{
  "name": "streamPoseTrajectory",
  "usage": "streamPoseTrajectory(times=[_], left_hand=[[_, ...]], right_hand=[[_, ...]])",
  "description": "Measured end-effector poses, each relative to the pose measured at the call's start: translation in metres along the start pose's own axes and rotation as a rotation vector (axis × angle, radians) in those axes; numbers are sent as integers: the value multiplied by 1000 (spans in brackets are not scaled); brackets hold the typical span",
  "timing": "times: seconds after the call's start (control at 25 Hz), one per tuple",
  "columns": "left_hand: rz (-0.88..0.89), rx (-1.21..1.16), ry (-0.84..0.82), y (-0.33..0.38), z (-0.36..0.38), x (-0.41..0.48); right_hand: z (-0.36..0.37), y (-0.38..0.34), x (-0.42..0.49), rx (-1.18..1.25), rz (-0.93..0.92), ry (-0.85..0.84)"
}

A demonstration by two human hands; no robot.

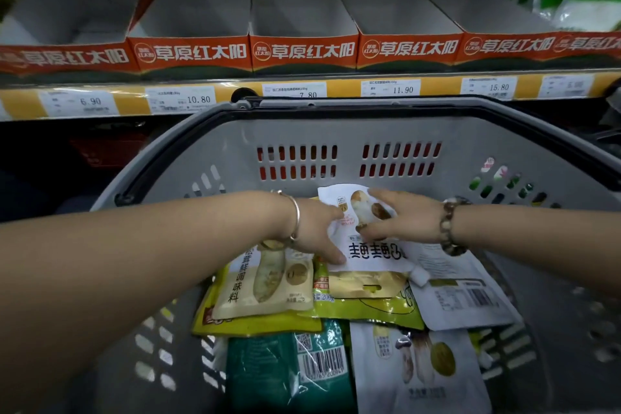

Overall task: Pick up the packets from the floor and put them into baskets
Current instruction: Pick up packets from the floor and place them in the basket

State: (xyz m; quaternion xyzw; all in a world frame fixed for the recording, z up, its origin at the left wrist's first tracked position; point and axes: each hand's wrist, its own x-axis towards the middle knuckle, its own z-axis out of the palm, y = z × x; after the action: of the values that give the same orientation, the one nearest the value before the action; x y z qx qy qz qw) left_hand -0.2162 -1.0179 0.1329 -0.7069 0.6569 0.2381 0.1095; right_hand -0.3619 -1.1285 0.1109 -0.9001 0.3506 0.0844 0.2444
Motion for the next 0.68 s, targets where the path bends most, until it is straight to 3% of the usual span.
streamPoseTrajectory(times=[0.16, 0.48, 0.68], left_hand=[[-24, -20, 171, -9, -20, -39], [-241, -191, 711, -75, -27, -175], [-415, -255, 887, -128, 7, -266]], right_hand=[[-20, -37, -8, -103, -102, 163], [-29, -171, -11, 12, -454, 363], [-13, -264, -17, -35, -631, 360]])
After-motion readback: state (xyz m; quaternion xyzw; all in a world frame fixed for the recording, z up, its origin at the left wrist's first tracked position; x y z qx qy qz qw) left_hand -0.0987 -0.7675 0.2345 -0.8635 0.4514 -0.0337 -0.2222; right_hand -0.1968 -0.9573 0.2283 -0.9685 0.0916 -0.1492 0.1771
